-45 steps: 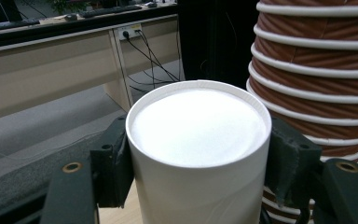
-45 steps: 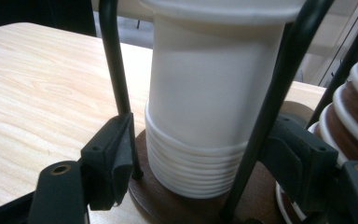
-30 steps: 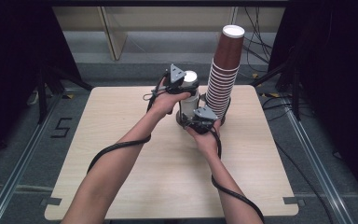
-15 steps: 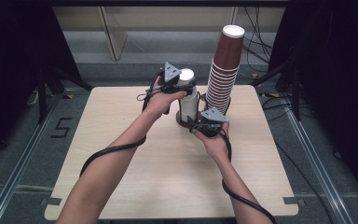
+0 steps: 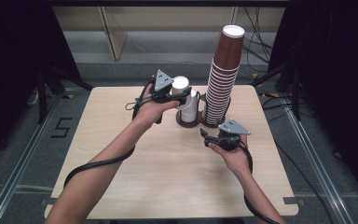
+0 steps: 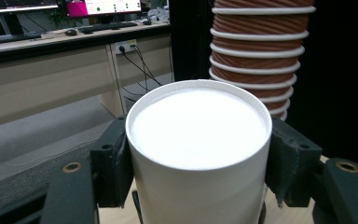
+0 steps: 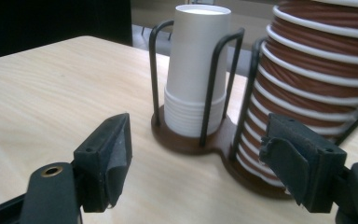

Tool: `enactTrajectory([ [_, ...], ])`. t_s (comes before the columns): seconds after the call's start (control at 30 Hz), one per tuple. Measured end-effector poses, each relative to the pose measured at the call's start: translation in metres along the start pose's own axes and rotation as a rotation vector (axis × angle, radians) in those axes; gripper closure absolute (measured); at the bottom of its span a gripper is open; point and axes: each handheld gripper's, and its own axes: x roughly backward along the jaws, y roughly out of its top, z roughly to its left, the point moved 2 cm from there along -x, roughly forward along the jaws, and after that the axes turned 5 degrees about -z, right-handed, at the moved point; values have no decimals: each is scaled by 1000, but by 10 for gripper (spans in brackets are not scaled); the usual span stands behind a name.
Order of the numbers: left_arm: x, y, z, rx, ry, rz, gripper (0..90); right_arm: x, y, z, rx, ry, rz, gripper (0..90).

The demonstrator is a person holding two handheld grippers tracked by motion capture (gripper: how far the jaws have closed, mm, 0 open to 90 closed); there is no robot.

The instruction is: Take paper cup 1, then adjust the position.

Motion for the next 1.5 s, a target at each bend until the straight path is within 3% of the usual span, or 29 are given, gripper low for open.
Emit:
enactTrajectory([
  [0.03,4,-3,-2,10,-6,6,336,6,-1,1,-26,12,7,246],
  [0.13,16,-10,-7,9,-19,21,336,20,-1,-1,-5,19,-6,243],
  [0.2,24,-15,-11,9,-30,31,336,29,-2,4,-34,29,-11,239],
  [0.23,28,-17,-14,7,-38,36,336,33,-3,5,-13,35,-22,237],
  [0.27,32,-19,-16,6,-44,39,336,37,-4,9,-36,55,-16,233],
  [0.3,36,-22,-18,7,-47,42,336,40,-5,11,-20,49,-15,228],
  [0.33,39,-24,-20,10,-52,44,336,43,-7,16,-47,65,2,223],
  [0.47,53,-32,-28,14,-77,57,337,48,-9,28,-8,111,-21,200],
  [0.5,55,-35,-30,11,-83,64,336,49,-9,33,-20,111,-12,193],
  [0.6,62,-46,-37,9,-105,81,336,50,-8,42,9,153,-7,174],
  [0.67,65,-52,-40,12,-110,90,336,52,-8,52,3,178,-10,159],
  [0.8,72,-63,-46,6,-123,114,336,52,-8,58,47,183,-1,155],
  [0.9,77,-70,-51,11,-136,127,336,52,-6,65,55,201,-6,151],
  [0.93,78,-72,-53,15,-141,132,336,52,-6,71,29,203,-8,150],
  [1.0,80,-75,-56,16,-149,138,336,50,-6,74,62,219,-12,148],
  [1.07,80,-77,-58,18,-162,137,336,48,-7,81,60,230,12,146],
  [1.1,80,-78,-59,19,-165,140,336,45,-7,81,89,229,1,145],
  [1.23,77,-81,-66,25,-191,149,336,37,-6,85,73,242,-2,142],
  [1.3,75,-82,-71,27,-205,151,336,33,-6,84,101,227,4,139],
  [1.33,73,-83,-72,25,-209,147,336,32,-7,85,86,232,21,137],
  [1.37,73,-83,-74,27,-212,151,336,29,-7,83,115,226,6,133],
  [1.4,72,-85,-76,32,-219,150,336,27,-9,85,85,232,22,126],
  [1.5,71,-86,-79,31,-233,143,336,25,-10,86,88,232,27,100],
])
